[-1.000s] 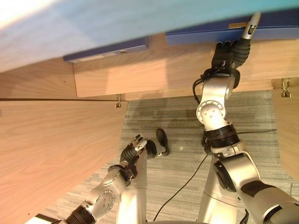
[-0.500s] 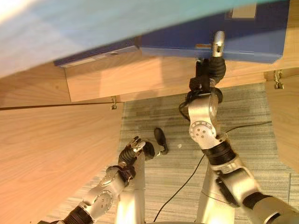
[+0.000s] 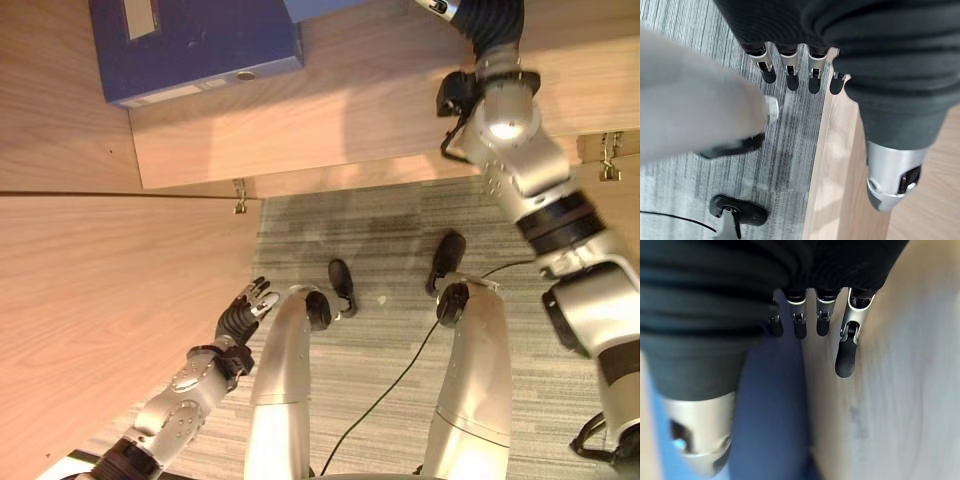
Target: Put the empty folder in the office cabinet
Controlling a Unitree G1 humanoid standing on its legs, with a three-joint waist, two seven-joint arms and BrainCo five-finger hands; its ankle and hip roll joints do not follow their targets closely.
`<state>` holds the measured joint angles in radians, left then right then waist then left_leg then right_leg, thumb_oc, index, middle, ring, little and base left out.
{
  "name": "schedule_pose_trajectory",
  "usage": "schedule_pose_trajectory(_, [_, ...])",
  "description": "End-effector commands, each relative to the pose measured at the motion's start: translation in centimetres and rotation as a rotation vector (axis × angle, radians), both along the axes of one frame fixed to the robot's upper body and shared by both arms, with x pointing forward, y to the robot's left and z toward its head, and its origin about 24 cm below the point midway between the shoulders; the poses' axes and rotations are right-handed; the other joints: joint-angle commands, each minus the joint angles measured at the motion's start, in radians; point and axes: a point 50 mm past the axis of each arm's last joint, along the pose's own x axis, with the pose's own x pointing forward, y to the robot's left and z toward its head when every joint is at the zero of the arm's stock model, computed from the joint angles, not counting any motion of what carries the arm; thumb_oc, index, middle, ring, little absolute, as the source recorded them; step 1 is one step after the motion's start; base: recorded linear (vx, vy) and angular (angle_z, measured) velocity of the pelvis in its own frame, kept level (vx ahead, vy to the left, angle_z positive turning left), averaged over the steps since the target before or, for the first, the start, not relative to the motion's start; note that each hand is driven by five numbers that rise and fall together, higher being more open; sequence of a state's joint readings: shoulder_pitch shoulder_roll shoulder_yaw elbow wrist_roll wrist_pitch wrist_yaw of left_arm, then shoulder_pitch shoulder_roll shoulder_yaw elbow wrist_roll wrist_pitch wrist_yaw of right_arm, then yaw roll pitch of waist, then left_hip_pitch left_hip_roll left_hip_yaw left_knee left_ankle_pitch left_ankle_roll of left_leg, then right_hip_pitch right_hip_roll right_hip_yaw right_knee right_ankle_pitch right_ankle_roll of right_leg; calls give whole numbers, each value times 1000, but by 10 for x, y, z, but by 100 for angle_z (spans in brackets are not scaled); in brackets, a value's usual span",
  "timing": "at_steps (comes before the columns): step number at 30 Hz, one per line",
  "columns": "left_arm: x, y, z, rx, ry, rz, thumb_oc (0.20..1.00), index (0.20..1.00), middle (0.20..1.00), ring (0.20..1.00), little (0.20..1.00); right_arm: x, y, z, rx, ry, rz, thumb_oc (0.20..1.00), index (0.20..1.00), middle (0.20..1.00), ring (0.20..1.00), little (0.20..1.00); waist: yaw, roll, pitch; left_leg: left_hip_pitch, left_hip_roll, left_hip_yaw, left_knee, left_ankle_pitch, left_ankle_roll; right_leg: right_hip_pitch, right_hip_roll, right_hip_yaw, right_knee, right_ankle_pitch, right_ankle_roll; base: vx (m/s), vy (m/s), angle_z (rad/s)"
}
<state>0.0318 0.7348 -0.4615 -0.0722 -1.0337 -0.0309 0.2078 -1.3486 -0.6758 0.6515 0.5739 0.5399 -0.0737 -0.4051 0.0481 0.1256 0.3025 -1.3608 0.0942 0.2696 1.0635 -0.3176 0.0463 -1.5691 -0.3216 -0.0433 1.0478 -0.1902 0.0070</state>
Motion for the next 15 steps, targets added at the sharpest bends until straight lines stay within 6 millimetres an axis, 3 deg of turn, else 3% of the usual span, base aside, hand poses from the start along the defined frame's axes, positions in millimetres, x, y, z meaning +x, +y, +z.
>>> schedule_pose_trajectory(1, [-13,7,6,31,-17,-27,1000,1000,1000,1000,1000,22,-39,-46,-192,285,-234,1000,1000,1000,1000,1000,30,-1,39,-31,-17,-70,-37,5,-23,44,-26,84,19,0,53,0,0,0])
schedule_pose_trajectory(3, [-14,7,6,33,-15,-32,1000,1000,1000,1000,1000,25,-40,-42,-251,295,-271,1000,1000,1000,1000,1000,29,-2,34,-36,-16,-71,-38,4,-24,40,-27,82,16,1,54,2,7,-8])
schedule_pose_trajectory(6, [-15,2,5,20,-17,-60,1000,1000,1000,1000,1000,31,-28,-42,-528,315,-354,1000,1000,1000,1000,1000,31,-5,18,-46,-20,-74,-42,0,-21,34,-25,79,7,-2,56,-1,9,-6])
schedule_pose_trajectory(15, [-11,-2,9,33,-69,-73,1000,1000,1000,1000,1000,20,-13,-41,-920,225,-468,1000,1000,1000,1000,1000,34,-4,4,-49,-27,-72,-57,-3,-11,19,-24,86,2,-13,54,-1,2,-1])
